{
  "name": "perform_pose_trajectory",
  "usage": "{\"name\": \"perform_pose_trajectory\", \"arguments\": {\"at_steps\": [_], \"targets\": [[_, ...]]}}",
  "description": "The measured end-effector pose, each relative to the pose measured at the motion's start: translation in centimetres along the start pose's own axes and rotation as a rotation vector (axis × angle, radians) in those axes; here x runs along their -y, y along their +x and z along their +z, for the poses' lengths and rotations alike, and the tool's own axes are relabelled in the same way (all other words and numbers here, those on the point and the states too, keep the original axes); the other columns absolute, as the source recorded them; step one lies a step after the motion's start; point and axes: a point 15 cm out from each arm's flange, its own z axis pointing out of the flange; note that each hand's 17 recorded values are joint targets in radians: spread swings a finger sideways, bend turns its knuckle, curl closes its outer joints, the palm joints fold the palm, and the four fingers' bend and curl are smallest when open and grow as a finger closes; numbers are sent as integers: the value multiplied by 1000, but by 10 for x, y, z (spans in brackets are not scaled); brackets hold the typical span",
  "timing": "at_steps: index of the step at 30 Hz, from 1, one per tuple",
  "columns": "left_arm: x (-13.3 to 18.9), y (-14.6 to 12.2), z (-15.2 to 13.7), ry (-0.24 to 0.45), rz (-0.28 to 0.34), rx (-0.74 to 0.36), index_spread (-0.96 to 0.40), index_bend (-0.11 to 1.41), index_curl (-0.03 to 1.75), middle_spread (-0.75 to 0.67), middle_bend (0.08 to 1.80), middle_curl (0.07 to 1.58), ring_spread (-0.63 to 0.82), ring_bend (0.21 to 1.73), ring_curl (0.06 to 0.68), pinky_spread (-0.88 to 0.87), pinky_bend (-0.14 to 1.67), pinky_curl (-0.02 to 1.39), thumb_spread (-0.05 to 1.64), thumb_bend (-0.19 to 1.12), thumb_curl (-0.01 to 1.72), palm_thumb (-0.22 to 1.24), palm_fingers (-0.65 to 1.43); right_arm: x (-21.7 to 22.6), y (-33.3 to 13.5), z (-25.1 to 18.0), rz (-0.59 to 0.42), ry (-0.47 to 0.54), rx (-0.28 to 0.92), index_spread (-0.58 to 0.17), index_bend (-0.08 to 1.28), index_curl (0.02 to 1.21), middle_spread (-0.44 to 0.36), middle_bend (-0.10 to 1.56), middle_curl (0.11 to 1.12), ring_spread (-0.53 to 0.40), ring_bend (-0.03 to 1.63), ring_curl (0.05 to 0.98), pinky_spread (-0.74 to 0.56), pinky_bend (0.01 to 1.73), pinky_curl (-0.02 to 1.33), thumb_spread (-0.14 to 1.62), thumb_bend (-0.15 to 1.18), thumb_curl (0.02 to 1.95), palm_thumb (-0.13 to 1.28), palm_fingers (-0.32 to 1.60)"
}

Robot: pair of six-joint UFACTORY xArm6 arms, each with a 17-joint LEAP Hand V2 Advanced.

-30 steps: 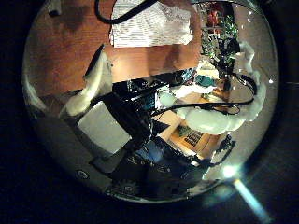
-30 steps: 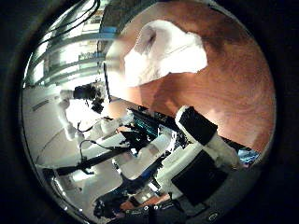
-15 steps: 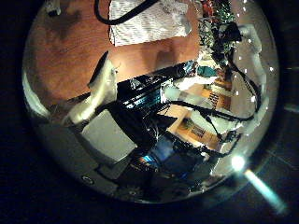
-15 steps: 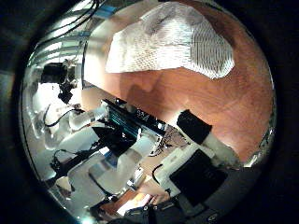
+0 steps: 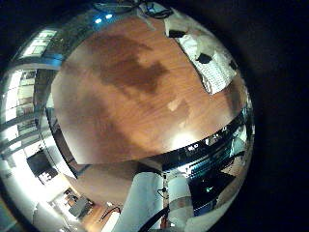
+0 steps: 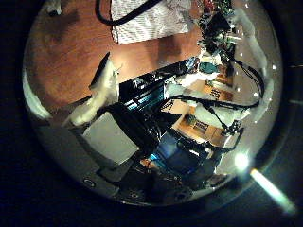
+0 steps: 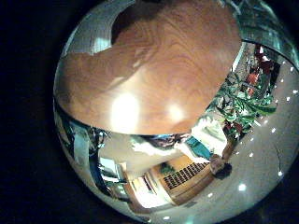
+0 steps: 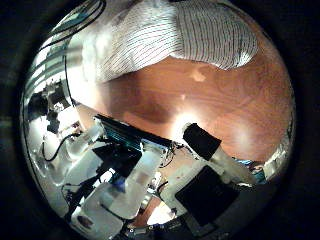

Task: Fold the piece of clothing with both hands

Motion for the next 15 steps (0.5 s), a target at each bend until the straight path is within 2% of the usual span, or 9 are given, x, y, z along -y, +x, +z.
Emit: {"name": "perform_pose_trajectory", "arguments": {"at_steps": [6, 15], "targets": [[1, -9, 6, -23, 1, 5, -249, 217, 593, -52, 199, 475, 4, 613, 218, 94, 189, 387, 1191, -17, 401, 547, 415, 5, 6, 3, 56, -25, -49, -389, 159, 292, -131, 216, 365, 15, 389, 219, 339, 369, 286, 1049, -26, 435, 661, 194], [12, 13, 14, -29, 36, -21, -249, 222, 593, -51, 194, 472, 9, 615, 215, 109, 190, 378, 1192, -16, 397, 546, 410, 14, 17, 12, 111, -53, -83, -384, 155, 286, -118, 205, 365, 16, 397, 232, 349, 368, 289, 1045, -25, 418, 639, 206]]}}
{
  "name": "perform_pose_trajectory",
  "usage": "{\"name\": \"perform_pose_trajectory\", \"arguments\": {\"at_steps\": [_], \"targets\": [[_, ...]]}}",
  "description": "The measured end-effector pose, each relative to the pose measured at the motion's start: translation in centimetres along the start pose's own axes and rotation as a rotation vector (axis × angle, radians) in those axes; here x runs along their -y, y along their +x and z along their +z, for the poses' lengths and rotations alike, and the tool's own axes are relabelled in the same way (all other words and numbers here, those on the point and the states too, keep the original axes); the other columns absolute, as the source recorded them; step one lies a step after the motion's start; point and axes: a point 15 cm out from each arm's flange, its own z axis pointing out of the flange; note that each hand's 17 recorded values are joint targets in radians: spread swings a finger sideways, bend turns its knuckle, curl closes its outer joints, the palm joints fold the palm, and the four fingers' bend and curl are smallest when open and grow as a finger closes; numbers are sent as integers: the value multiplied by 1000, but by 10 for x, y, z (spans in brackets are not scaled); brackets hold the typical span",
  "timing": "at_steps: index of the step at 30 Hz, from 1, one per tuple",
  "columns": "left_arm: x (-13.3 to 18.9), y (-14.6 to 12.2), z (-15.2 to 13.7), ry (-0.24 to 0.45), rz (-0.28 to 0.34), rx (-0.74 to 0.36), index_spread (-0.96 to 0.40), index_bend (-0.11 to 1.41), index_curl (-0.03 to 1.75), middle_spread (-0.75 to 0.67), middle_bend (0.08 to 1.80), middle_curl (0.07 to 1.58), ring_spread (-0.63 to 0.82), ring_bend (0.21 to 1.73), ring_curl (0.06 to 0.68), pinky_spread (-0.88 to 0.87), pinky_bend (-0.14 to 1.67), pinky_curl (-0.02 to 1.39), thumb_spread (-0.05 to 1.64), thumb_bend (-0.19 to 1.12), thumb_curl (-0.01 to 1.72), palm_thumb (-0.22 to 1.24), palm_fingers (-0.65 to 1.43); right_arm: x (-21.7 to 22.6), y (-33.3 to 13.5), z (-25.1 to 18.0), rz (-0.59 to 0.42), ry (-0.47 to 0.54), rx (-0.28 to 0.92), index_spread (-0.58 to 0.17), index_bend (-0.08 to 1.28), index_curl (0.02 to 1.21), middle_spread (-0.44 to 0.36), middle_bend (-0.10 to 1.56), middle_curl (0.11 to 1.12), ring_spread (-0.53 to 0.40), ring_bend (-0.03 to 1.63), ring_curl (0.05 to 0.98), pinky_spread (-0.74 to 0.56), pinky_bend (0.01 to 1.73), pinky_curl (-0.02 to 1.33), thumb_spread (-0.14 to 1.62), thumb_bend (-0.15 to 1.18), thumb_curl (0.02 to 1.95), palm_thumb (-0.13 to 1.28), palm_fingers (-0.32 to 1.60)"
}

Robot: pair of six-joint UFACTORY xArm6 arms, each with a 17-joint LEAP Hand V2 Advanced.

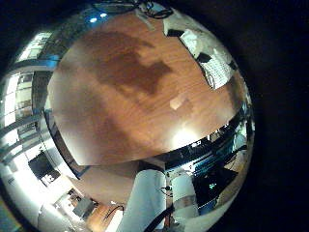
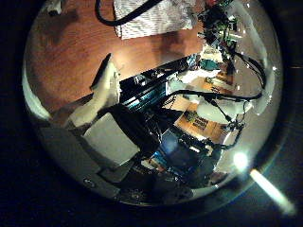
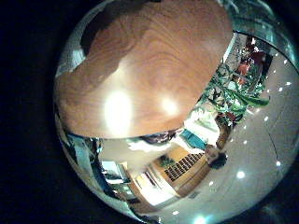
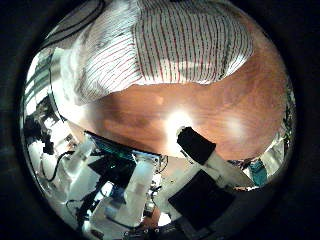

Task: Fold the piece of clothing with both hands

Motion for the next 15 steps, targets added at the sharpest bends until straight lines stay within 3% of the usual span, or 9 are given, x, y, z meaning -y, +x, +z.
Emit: {"name": "perform_pose_trajectory", "arguments": {"at_steps": [9, 15], "targets": [[6, 9, -1, 1, 12, 8, -249, 222, 591, -50, 197, 468, 12, 616, 213, 112, 190, 374, 1194, -15, 398, 554, 412, 14, 0, 16, 22, 2, 5, -375, 138, 264, -89, 196, 365, -23, 495, 257, 343, 432, 299, 1044, -23, 410, 651, 290], [8, 10, -1, 0, 13, 5, -249, 222, 590, -50, 196, 468, 11, 615, 211, 113, 191, 371, 1194, -16, 398, 555, 413, 20, -6, 19, 12, -11, -10, -370, 165, 251, -116, 239, 374, -164, 714, 301, 202, 532, 303, 1029, -14, 423, 710, 555]]}}
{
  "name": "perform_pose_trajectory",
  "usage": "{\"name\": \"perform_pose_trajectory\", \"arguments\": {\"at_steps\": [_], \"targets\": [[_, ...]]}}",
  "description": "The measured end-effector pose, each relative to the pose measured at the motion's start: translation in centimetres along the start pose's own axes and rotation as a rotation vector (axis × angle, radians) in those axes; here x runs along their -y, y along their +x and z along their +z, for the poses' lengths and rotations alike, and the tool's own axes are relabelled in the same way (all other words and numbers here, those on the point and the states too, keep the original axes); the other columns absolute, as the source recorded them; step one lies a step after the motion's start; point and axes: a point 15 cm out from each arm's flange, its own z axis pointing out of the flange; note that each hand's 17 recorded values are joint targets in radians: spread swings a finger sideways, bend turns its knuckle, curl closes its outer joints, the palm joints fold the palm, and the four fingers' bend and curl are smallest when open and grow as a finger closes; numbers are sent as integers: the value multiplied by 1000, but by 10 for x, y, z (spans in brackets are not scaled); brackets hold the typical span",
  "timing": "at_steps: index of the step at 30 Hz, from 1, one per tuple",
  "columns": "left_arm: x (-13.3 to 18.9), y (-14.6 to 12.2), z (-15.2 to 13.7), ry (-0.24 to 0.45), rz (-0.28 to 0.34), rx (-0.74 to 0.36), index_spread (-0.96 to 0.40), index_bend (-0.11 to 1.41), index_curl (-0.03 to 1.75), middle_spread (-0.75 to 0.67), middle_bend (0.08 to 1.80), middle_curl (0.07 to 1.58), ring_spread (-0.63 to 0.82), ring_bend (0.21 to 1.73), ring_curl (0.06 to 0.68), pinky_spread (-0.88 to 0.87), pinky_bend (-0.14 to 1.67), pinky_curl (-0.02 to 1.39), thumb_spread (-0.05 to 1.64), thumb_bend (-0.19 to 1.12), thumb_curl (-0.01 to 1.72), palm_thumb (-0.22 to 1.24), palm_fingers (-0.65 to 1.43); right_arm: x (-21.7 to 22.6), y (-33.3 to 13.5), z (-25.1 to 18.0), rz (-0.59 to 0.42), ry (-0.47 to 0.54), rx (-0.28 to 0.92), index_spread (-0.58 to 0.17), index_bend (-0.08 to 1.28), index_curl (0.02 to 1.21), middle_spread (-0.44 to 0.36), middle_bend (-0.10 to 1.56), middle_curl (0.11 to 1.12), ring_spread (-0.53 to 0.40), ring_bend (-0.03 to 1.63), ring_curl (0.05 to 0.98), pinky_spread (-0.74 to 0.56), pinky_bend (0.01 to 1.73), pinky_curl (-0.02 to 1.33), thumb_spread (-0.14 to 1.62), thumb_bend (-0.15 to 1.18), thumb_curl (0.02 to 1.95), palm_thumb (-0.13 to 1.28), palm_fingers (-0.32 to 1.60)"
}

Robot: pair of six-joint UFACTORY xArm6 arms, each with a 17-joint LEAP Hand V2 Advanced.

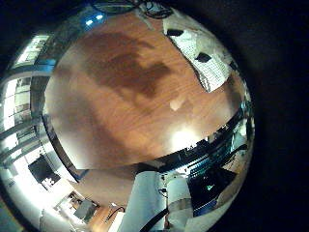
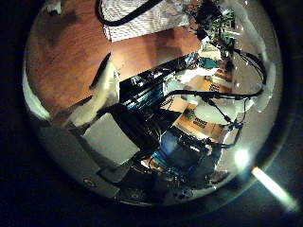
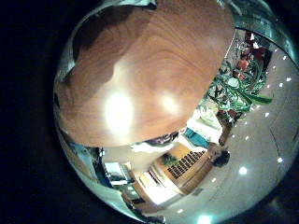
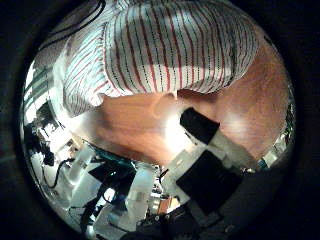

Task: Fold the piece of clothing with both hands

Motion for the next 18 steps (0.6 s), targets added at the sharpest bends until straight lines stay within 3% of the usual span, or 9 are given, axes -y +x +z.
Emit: {"name": "perform_pose_trajectory", "arguments": {"at_steps": [3, 5, 7, 8, 12, 18], "targets": [[3, 5, -1, 3, 10, -4, -249, 221, 590, -50, 195, 468, 8, 615, 210, 113, 190, 370, 1195, -16, 398, 555, 414, 1, 3, -3, -7, -2, -40, -381, 151, 242, -175, 298, 396, -246, 841, 327, -23, 722, 327, 1017, -10, 436, 751, 902], [6, 7, -2, 4, 14, -6, -248, 220, 590, -50, 195, 467, 7, 616, 210, 113, 190, 369, 1195, -16, 398, 556, 414, 1, 3, -4, -6, -2, -45, -406, 177, 256, -225, 388, 442, -291, 927, 375, -239, 836, 362, 1000, -11, 449, 787, 1137], [10, 10, -2, 3, 19, -10, -248, 220, 589, -50, 198, 469, 7, 615, 209, 113, 190, 368, 1195, -16, 397, 556, 415, 2, 3, -4, -5, 0, -46, -429, 272, 311, -240, 527, 507, -293, 974, 416, -350, 880, 395, 987, -9, 461, 822, 1294], [11, 12, -2, 2, 22, -12, -248, 219, 589, -51, 200, 470, 7, 615, 208, 113, 189, 368, 1195, -16, 397, 556, 416, 2, 3, -4, -6, 0, -48, -439, 367, 352, -243, 626, 549, -281, 1008, 437, -343, 908, 414, 979, -6, 467, 842, 1429], [20, 19, 1, -6, 40, -13, -248, 217, 588, -51, 198, 471, 6, 613, 207, 113, 191, 366, 1196, -14, 397, 562, 418, -1, 14, -6, -12, 4, -69, -446, 646, 488, -238, 866, 667, -267, 1134, 508, -311, 1103, 503, 950, -13, 485, 894, 1347], [46, 28, 19, -1, 57, -31, -241, 216, 590, -51, 193, 467, 6, 617, 207, 113, 192, 365, 1205, -11, 396, 579, 414, -4, 34, -14, 21, 58, -66, -379, 986, 675, -202, 1131, 786, -254, 1280, 605, -251, 1271, 620, 982, 18, 540, 1004, 1210]]}}
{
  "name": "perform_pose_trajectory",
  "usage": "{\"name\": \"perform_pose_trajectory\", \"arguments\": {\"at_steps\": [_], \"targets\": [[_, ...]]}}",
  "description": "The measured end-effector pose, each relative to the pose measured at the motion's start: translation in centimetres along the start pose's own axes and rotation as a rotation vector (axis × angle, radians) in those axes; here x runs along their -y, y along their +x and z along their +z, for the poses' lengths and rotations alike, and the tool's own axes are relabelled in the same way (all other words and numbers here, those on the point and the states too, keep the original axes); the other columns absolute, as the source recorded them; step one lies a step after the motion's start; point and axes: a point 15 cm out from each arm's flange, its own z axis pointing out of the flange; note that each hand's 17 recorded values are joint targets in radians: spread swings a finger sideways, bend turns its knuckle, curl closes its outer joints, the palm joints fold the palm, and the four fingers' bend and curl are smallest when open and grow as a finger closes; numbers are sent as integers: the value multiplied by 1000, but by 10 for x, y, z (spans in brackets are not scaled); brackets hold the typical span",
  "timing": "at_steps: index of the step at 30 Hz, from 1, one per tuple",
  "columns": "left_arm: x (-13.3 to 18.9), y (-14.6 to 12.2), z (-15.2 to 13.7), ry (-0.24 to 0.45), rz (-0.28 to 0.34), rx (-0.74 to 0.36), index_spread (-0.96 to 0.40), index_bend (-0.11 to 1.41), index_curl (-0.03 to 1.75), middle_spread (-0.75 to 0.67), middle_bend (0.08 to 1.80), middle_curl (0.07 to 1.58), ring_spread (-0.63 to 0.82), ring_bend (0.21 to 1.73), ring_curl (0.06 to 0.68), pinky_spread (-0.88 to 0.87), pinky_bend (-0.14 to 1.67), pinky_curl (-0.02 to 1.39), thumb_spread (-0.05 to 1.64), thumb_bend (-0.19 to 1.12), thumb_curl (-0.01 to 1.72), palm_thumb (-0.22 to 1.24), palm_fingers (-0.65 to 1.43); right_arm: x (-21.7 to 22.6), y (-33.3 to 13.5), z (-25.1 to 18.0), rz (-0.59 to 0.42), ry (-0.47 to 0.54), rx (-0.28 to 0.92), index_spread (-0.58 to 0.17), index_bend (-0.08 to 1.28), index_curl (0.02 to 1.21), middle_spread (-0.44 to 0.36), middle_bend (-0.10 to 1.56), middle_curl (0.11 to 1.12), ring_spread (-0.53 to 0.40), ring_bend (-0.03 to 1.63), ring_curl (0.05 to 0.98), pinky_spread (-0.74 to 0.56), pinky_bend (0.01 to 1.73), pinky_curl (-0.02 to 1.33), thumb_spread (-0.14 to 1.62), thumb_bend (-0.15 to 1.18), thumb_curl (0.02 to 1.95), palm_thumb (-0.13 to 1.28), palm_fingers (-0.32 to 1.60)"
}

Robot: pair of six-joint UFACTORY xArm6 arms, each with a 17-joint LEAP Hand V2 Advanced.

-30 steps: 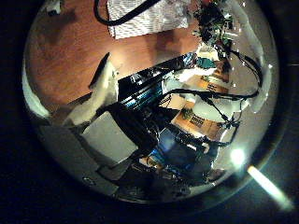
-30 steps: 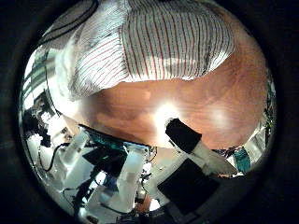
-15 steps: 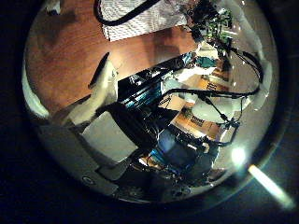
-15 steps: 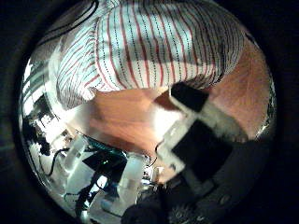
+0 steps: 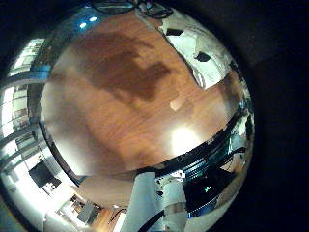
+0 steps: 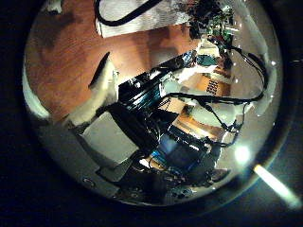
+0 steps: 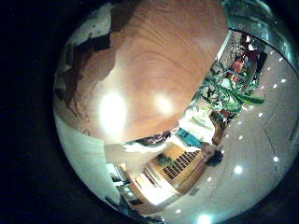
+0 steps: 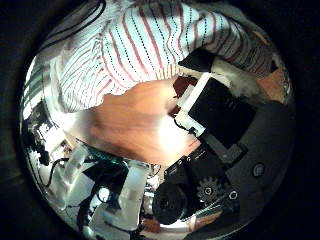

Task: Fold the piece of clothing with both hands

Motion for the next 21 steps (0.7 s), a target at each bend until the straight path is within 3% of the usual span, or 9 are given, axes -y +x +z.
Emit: {"name": "perform_pose_trajectory", "arguments": {"at_steps": [4, 9, 14, 21], "targets": [[35, 0, 30, 43, -23, -46, -234, 197, 586, -51, 196, 466, -11, 634, 211, 101, 196, 364, 1221, -10, 396, 600, 423, 5, 12, -21, 13, 99, -18, -336, 1076, 743, -178, 1217, 817, -243, 1344, 652, -223, 1323, 682, 1024, 12, 571, 1028, 1134], [62, 7, 74, -1, -22, -77, -224, 191, 582, -58, 194, 465, -21, 644, 215, 86, 200, 372, 1231, -13, 399, 604, 425, -5, 25, -50, 34, 165, -31, -302, 1115, 789, -156, 1280, 831, -234, 1377, 691, -202, 1341, 742, 1047, -6, 602, 1033, 1086], [75, 12, 85, -8, -24, -92, -213, 189, 573, -53, 196, 466, -25, 651, 219, 76, 201, 377, 1239, -14, 397, 600, 422, -5, 11, -88, -4, 227, -65, -281, 1128, 815, -141, 1305, 831, -227, 1387, 716, -192, 1329, 793, 1061, -10, 628, 1030, 1068], [90, 32, 92, -4, -7, -119, -207, 190, 567, -52, 200, 469, -27, 650, 221, 68, 200, 383, 1240, -14, 398, 591, 424, -6, 1, -110, -29, 266, -85, -266, 1127, 836, -131, 1319, 823, -223, 1384, 738, -186, 1302, 855, 1068, -11, 655, 1025, 1060]]}}
